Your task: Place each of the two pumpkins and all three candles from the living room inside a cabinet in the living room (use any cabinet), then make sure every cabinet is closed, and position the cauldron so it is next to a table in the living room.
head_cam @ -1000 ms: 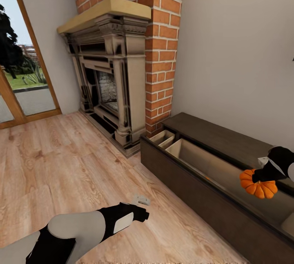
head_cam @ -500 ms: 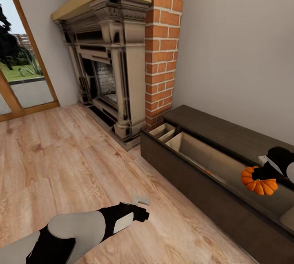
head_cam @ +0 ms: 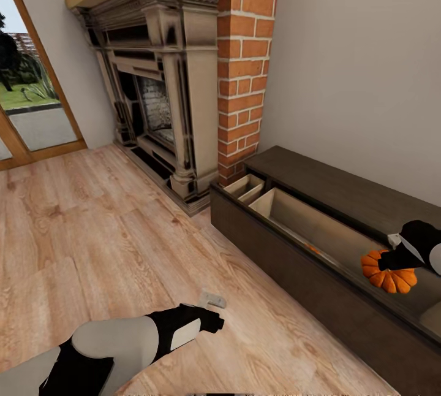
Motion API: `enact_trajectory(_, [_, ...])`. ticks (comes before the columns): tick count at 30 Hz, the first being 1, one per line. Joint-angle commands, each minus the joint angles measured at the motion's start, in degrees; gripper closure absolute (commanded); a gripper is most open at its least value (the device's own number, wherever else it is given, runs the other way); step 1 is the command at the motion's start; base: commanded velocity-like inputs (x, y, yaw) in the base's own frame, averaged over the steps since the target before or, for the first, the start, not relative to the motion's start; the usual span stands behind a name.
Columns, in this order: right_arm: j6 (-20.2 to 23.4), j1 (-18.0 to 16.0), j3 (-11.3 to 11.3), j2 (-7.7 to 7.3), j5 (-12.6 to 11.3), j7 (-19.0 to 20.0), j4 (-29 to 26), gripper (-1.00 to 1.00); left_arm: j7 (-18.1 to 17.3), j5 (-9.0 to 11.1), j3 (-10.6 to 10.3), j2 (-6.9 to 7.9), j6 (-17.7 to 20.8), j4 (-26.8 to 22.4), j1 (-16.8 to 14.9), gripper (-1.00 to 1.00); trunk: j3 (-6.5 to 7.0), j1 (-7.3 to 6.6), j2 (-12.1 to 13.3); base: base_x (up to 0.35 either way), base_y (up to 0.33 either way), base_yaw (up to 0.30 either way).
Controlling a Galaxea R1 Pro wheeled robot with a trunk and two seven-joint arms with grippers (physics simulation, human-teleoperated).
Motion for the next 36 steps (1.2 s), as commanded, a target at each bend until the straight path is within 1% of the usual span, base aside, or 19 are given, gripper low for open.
enact_trajectory(1, [0.02,-0.08,-0.26,-0.05,0.64,0.32,0.08,1.0,0.34,0.25,-0.22,0.0,0.07,-0.13,-0.09,-1.0,-0.28,0.01,-0.05,0.0,0.0,0.0])
enact_trajectory(13, [-1.42,0.8,-0.26,-0.05,0.57,-0.88,0.08,1.0,0.45,0.25,-0.22,0.0,0.07,-0.13,-0.07,-1.0,-2.94,0.32,-0.21,0.0,0.0,0.0])
enact_trajectory(22, [-2.26,0.86,-0.26,-0.09,-0.2,-2.4,0.08,1.0,0.52,0.25,-0.22,0.08,-0.01,-0.09,-0.08,-1.0,-2.94,0.32,-0.21,0.022,0.0,0.0])
enact_trajectory(26, [-2.37,0.88,-0.26,-0.13,-0.29,-2.62,0.08,1.0,0.59,0.25,-0.2,0.09,-0.03,-0.07,-0.07,-1.0,-2.94,0.32,-0.21,0.161,0.0,0.0])
enact_trajectory(33, [-2.45,0.88,-0.26,-0.11,-0.31,-2.67,0.08,1.0,0.57,0.25,-0.22,0.09,-0.06,-0.13,-0.08,-1.0,-2.94,0.32,-0.21,0.026,0.0,0.0])
enact_trajectory(36, [-2.47,0.88,-0.26,-0.07,-0.32,-2.67,0.08,1.0,0.59,0.25,-0.22,0.09,-0.03,-0.13,-0.05,-1.0,-3.6,0.4,-0.25,0.004,0.0,0.0])
